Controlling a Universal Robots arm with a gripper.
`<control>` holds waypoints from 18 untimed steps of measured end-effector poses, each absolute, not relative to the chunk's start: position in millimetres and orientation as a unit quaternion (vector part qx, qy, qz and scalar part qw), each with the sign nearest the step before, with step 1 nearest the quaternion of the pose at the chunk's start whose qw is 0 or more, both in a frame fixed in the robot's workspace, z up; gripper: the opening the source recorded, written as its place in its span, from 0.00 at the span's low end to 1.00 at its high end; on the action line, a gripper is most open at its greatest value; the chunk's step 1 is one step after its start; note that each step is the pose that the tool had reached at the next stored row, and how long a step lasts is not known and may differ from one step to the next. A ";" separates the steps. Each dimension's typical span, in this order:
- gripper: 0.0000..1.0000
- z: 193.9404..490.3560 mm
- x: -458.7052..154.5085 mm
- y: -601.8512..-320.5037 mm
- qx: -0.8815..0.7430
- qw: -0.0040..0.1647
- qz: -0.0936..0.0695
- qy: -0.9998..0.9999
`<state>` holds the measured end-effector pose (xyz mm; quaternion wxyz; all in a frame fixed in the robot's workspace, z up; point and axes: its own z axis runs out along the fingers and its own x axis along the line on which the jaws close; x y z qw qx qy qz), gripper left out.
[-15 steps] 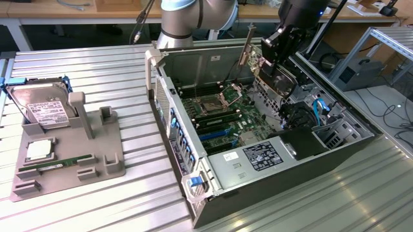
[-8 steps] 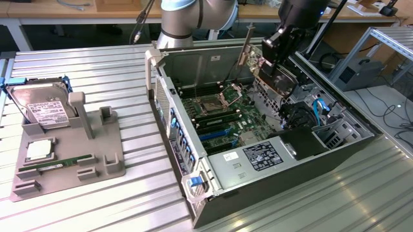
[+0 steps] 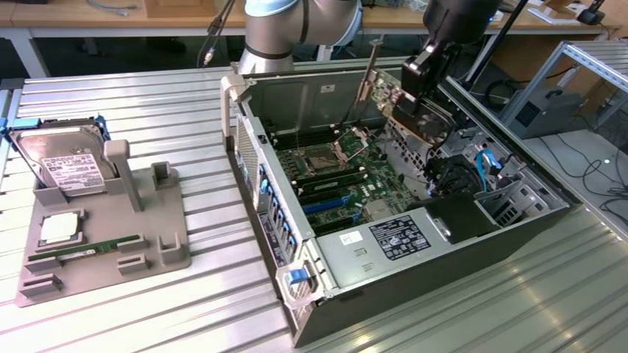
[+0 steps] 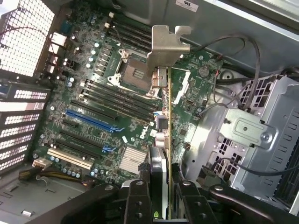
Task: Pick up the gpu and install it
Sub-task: 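Insert the gpu into the slot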
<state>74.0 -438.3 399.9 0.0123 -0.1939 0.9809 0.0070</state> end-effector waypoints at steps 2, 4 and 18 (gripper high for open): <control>0.27 399.9 74.0 -438.3 -0.206 0.012 0.007 0.979; 0.27 399.9 74.0 -438.4 -0.216 0.012 0.007 0.976; 0.27 399.8 74.0 -438.3 -0.302 0.011 0.008 0.953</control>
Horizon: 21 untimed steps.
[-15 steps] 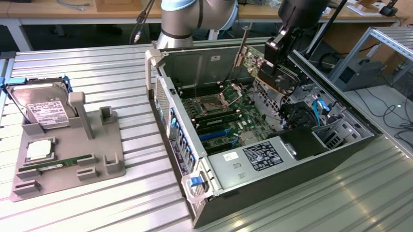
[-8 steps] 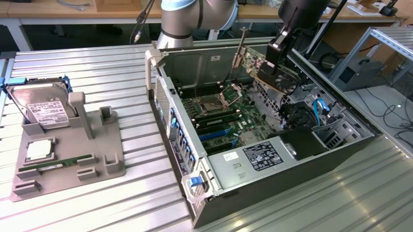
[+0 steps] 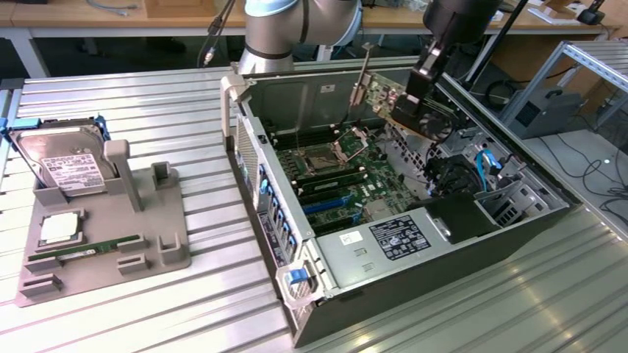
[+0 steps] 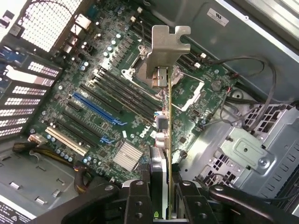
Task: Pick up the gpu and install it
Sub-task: 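Insert the gpu into the slot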
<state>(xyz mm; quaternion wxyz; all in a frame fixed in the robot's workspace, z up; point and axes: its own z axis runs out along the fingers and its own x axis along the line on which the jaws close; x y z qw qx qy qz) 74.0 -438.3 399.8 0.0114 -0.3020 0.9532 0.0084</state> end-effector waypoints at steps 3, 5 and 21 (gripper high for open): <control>0.27 399.8 74.0 -438.3 -0.321 0.011 0.009 0.947; 0.27 399.8 74.0 -438.3 -0.337 0.011 0.009 0.941; 0.27 399.8 74.0 -438.3 -0.439 0.010 0.010 0.899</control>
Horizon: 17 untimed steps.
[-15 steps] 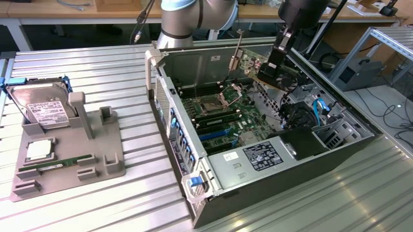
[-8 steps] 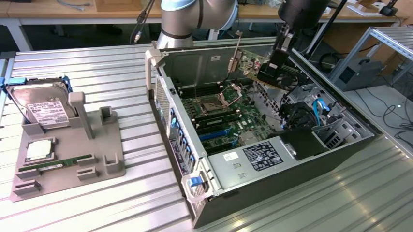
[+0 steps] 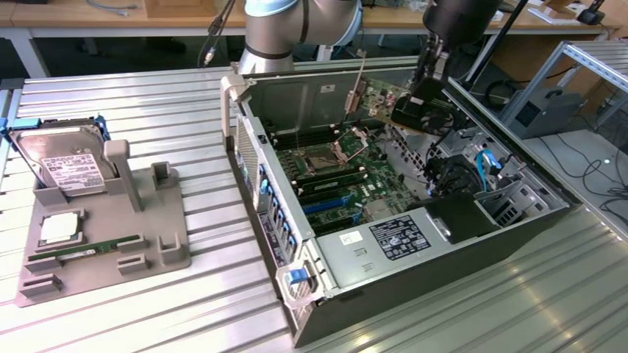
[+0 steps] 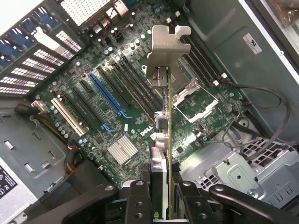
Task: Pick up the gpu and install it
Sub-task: 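Insert the gpu into the slot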
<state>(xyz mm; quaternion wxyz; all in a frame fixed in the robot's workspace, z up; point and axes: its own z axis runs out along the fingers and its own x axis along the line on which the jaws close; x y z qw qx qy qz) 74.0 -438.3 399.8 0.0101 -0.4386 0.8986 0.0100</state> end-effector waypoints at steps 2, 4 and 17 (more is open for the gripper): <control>0.27 399.8 74.0 -438.3 -0.455 0.010 0.010 0.891; 0.27 399.8 74.0 -438.3 -0.462 0.010 0.010 0.887; 0.27 399.7 74.0 -438.4 -0.527 0.009 0.011 0.850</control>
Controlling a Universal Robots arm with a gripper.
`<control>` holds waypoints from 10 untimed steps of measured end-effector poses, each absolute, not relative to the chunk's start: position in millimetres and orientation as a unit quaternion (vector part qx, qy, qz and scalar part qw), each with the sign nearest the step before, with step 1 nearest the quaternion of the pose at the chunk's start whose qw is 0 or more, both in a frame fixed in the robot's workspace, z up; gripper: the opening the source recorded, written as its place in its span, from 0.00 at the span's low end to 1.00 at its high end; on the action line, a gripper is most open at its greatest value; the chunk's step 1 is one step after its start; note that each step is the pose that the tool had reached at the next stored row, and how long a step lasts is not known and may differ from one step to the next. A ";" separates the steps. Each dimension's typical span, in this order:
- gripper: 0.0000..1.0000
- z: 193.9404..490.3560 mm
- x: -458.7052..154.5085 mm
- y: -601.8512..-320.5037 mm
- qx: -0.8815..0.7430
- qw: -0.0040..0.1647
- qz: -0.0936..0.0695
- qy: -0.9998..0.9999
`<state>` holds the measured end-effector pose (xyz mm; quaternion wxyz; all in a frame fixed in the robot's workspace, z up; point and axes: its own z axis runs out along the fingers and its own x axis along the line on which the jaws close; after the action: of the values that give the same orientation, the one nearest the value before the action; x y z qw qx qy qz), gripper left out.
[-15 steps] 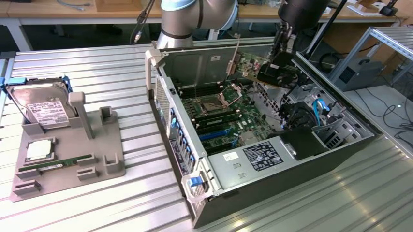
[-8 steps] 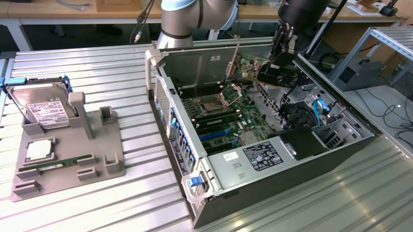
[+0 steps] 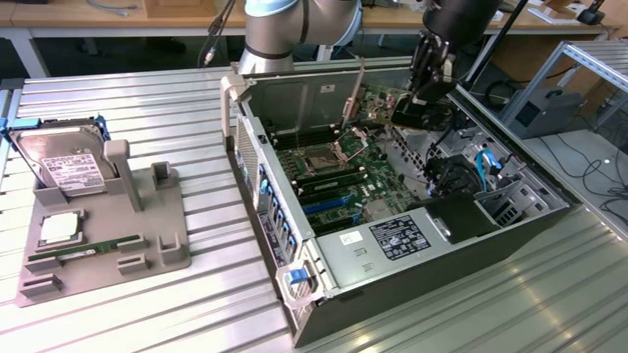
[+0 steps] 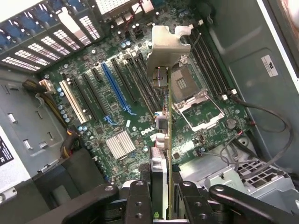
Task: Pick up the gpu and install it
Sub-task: 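Insert the gpu into the slot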
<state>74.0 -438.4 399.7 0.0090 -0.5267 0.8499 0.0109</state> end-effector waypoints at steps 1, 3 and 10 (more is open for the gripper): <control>0.27 399.7 74.0 -438.3 -0.533 0.009 0.011 0.846; 0.27 399.7 74.0 -438.3 -0.542 0.009 0.011 0.840; 0.27 399.6 74.0 -438.3 -0.592 0.008 0.012 0.806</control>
<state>74.0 -438.3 399.6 0.0081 -0.5919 0.8059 0.0116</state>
